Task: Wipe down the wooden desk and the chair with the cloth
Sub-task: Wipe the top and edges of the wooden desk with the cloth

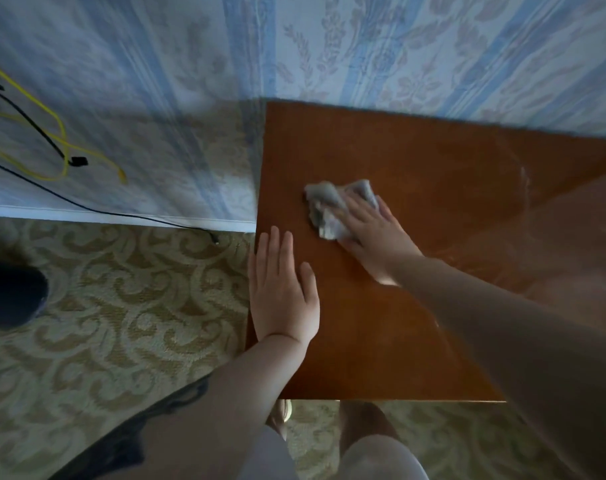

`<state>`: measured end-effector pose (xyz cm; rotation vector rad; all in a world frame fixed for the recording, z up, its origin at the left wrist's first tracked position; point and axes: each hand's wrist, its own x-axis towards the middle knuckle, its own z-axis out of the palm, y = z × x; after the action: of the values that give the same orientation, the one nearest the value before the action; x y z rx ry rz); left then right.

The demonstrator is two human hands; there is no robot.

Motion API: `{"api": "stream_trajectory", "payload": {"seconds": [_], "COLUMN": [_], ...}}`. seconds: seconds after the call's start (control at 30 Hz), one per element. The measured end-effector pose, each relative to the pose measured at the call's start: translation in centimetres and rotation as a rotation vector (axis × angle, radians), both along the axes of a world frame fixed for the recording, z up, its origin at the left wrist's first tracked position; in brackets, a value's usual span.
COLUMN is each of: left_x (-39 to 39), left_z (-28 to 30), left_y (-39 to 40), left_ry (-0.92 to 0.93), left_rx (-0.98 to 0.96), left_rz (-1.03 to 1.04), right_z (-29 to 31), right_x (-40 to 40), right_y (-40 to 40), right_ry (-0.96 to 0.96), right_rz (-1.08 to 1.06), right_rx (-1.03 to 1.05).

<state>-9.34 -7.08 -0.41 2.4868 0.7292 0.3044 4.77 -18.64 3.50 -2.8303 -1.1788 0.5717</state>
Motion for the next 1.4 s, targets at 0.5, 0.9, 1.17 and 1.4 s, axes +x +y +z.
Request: {"api": "stream_trajectory", "payload": {"seconds": [0.5, 0.9, 1.17, 1.4], "left_x": [3.6, 9.4, 13.0, 13.1], "left_z": [2.1, 2.0, 0.9, 0.8], "left_y": [-0.9, -0.8, 1.6, 1.5], "left_ry": [-0.223, -0.064, 0.081, 0.101], "left_rx": [-0.367, -0.181, 0.038, 0.082], "left_rz": [0.435, 0.222, 0.165, 0.193], "right_z": [-0.9, -0.7, -0.4, -1.2], "right_x": [-1.4, 7.0, 12.8, 10.7], "right_y": [6.7, 1.9, -3.3, 3.3], "right_ry": [-0.011, -0.034, 0.06, 0.012], "right_rz": [-0.176, -0.274, 0.177, -0.103], "right_rx": [0.128, 0.158, 0.089, 0.128]}}
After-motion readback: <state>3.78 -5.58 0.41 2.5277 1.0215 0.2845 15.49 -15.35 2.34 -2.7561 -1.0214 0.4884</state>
